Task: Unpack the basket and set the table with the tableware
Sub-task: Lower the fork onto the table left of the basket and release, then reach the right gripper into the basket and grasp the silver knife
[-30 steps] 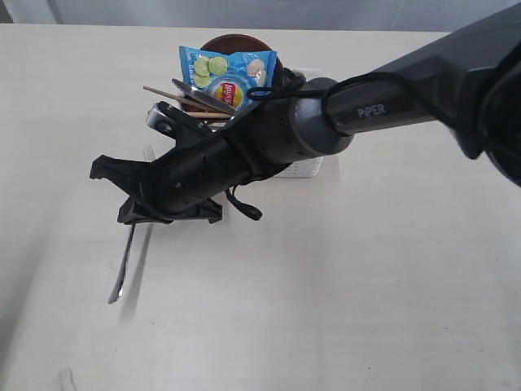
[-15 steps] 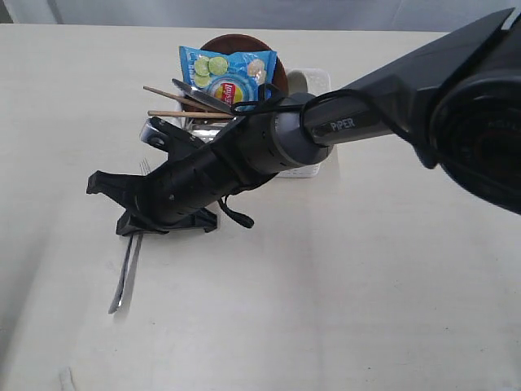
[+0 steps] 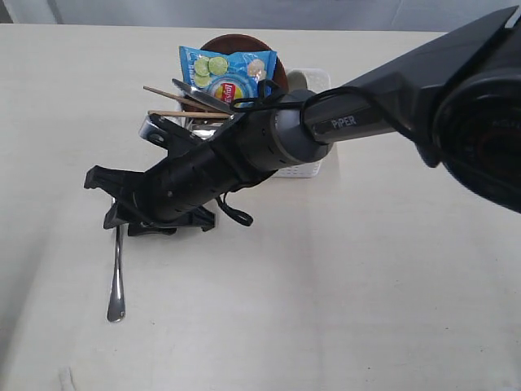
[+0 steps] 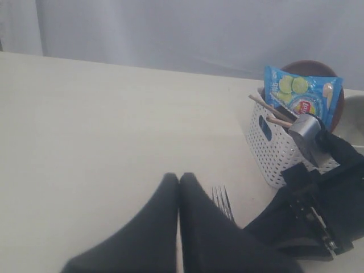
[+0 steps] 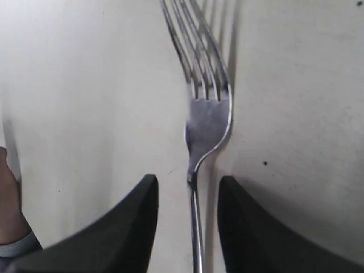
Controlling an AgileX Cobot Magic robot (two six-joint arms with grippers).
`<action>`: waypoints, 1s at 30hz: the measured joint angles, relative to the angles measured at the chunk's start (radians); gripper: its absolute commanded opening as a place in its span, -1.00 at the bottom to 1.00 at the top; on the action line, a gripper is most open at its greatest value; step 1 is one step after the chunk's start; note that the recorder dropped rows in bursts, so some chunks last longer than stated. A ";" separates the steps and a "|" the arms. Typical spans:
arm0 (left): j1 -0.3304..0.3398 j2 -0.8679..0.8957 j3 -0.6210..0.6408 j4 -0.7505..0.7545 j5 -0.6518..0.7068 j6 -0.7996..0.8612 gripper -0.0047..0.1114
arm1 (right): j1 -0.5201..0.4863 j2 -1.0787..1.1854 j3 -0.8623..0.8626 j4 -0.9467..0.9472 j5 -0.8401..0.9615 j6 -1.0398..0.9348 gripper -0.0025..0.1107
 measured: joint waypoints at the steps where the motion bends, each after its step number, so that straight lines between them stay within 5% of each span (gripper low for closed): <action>1: 0.000 0.000 0.000 0.000 0.000 0.000 -0.92 | 0.000 0.000 -0.002 0.000 0.000 0.003 -0.30; 11: 0.000 0.000 0.000 0.000 0.000 0.000 -0.92 | -0.020 -0.017 -0.002 -0.044 0.050 0.022 -0.30; 14: 0.000 0.000 0.000 0.000 0.000 0.000 -0.92 | -0.039 -0.059 0.002 -0.086 0.090 0.024 -0.45; 19: 0.000 0.000 0.000 0.000 0.000 0.000 -0.92 | -0.078 -0.273 0.002 -0.342 0.216 0.059 -0.97; 30: 0.000 0.000 0.000 0.000 0.000 0.000 -0.92 | -0.331 -0.483 -0.145 -1.017 0.383 0.063 -0.96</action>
